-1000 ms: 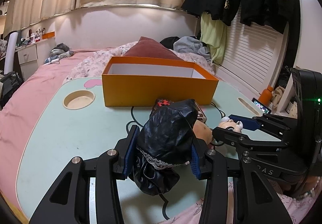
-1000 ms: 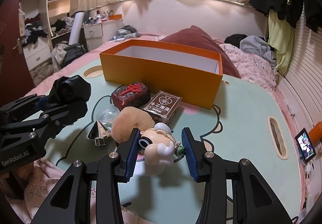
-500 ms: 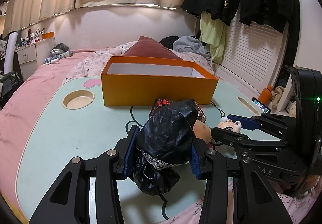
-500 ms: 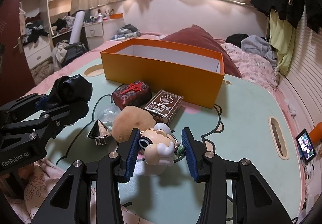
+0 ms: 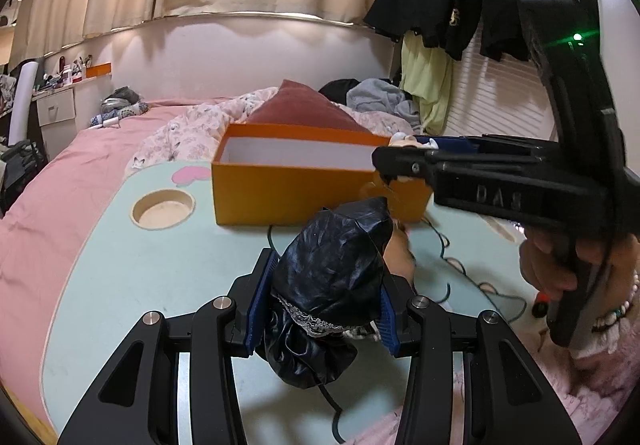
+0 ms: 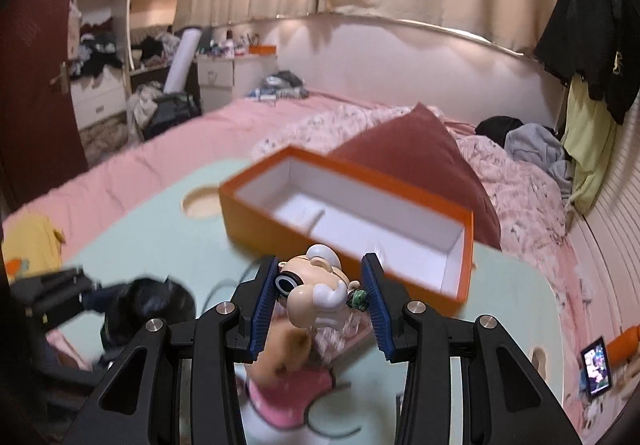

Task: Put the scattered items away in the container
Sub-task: 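Carry the black cloth and figurine into the box and open both grippers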

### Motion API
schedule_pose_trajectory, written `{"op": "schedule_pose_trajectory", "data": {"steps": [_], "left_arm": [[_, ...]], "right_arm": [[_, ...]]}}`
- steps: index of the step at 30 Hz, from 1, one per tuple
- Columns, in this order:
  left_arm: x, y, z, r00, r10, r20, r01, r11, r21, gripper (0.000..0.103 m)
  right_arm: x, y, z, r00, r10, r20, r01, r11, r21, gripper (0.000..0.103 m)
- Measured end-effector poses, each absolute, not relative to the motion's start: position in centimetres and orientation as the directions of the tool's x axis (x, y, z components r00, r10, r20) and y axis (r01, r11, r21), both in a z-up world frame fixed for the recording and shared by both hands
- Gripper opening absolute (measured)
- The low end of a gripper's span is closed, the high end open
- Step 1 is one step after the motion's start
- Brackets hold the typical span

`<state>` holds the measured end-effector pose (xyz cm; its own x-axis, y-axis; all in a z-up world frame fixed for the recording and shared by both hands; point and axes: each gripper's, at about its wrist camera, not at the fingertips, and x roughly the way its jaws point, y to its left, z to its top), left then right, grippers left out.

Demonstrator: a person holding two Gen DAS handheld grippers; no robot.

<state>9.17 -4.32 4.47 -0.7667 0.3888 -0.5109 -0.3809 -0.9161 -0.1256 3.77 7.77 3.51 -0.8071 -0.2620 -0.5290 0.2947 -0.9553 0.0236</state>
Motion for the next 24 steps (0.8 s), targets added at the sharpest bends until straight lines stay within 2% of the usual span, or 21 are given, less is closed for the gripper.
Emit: {"op": "schedule_pose_trajectory", "data": {"steps": [6, 14, 24], "left_arm": [[4.5, -6.2, 7.8, -0.760, 0.423, -0.493, -0.359, -0.906, -0.224, 0.046], [-4.8, -4.5, 11.1, -0.758, 0.341, -0.557, -0.319, -0.937, -0.140, 0.046], [-11.2, -0.7, 6.2, -0.591, 0.354, -0.725, -0.323, -0.927, -0.189, 0.046]], "right_arm": [[0.9, 10.2, 4.9, -0.810, -0.265, -0.522, 0.258, -0.962, 0.088, 0.041], [-2.6, 13.5, 6.8, -0.826, -0.270, -0.495, 0.182, -0.959, 0.218, 0.041], [-5.9, 14.1, 4.7, -0.768, -0.273, -0.580, 0.135, -0.953, 0.271, 0.041]]}}
